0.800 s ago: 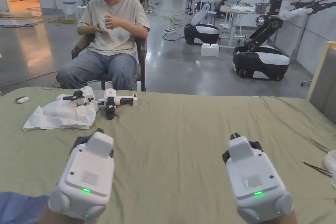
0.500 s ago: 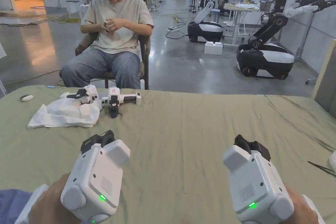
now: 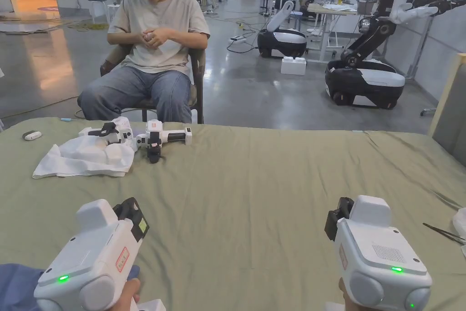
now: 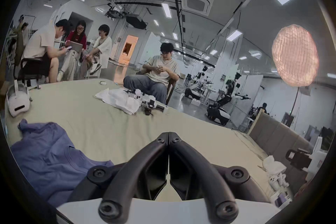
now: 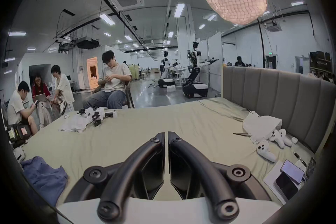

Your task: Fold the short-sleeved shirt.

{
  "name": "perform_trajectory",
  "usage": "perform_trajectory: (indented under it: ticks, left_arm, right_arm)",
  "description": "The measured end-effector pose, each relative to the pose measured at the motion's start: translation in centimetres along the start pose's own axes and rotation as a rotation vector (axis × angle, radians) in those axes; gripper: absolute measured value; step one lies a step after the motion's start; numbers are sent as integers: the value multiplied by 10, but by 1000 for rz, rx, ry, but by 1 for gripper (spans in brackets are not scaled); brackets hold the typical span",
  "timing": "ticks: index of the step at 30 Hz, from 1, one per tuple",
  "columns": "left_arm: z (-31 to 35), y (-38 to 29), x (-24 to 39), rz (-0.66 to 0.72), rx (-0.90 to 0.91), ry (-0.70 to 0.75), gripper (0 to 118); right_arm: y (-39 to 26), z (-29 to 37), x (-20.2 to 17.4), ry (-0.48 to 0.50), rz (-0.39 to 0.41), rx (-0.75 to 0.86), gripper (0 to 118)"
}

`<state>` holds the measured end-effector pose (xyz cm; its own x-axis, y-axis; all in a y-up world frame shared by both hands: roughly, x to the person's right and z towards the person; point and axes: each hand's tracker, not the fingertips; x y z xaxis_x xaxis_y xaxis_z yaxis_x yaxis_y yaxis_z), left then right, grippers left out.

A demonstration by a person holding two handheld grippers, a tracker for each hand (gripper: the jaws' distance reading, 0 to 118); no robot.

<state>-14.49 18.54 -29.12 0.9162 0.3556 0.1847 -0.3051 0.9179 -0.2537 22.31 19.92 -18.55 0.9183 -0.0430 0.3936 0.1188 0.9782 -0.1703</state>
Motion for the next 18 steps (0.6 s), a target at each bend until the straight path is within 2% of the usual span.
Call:
perform_trajectory:
  ticks: [2,8,11,18]
  left_arm:
    - [10,3,10,-93,5,-3,0]
    - [18,14,-4,-222,-84,-5,0]
    - [23,19,-22,-369,-207,133,0]
    - [35,27,-125,-292,-388,220,0]
  right_arm:
    - [0,3,-2,9,25,15,1]
    - [1,6,-9,36,54,5,1]
    - [-2,6,-14,49,77,-12,1]
    - [-16,2,-22,78,114,-65,1]
